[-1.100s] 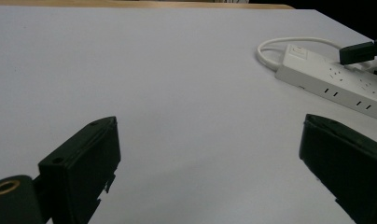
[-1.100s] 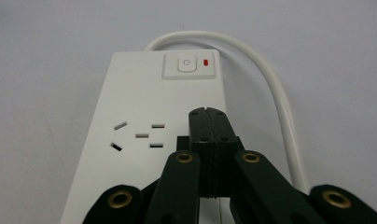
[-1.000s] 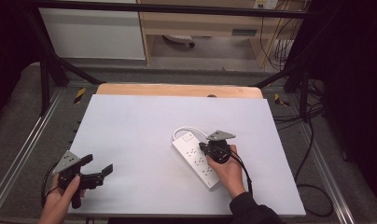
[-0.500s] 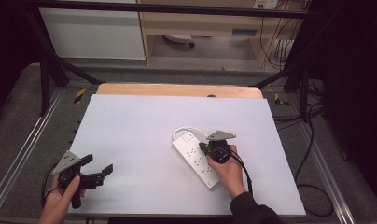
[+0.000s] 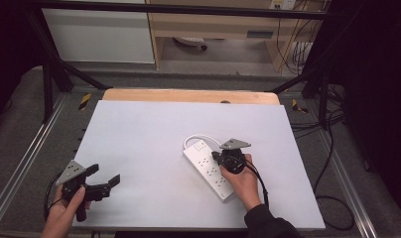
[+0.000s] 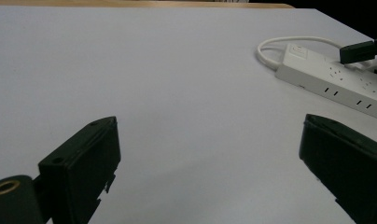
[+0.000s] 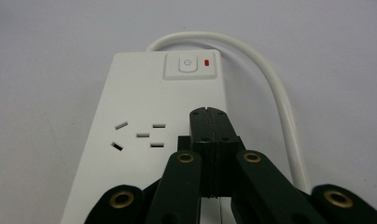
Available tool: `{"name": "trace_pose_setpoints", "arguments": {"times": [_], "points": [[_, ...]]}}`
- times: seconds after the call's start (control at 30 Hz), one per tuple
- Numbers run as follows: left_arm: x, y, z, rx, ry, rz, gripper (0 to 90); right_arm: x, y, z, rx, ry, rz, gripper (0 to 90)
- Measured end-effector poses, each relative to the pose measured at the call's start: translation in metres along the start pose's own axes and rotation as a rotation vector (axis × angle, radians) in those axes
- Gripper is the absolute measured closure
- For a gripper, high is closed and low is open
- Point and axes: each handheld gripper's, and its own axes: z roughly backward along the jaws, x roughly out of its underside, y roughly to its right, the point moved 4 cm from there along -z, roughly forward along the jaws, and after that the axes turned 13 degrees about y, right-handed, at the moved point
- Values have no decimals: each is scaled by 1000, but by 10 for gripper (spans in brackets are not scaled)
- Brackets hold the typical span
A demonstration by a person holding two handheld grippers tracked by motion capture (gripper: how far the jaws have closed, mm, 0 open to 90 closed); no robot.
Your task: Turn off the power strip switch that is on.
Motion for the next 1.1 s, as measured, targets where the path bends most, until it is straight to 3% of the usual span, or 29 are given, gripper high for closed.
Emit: {"name": "trace_pose_setpoints", "arguments": {"times": [0.67,1.1], "points": [[0,0,0,0,0,-1,53,1,0,0,0,-8,8,900],[0,0,0,2,1,-2,53,2,0,1,-13,-12,-11,900]]}}
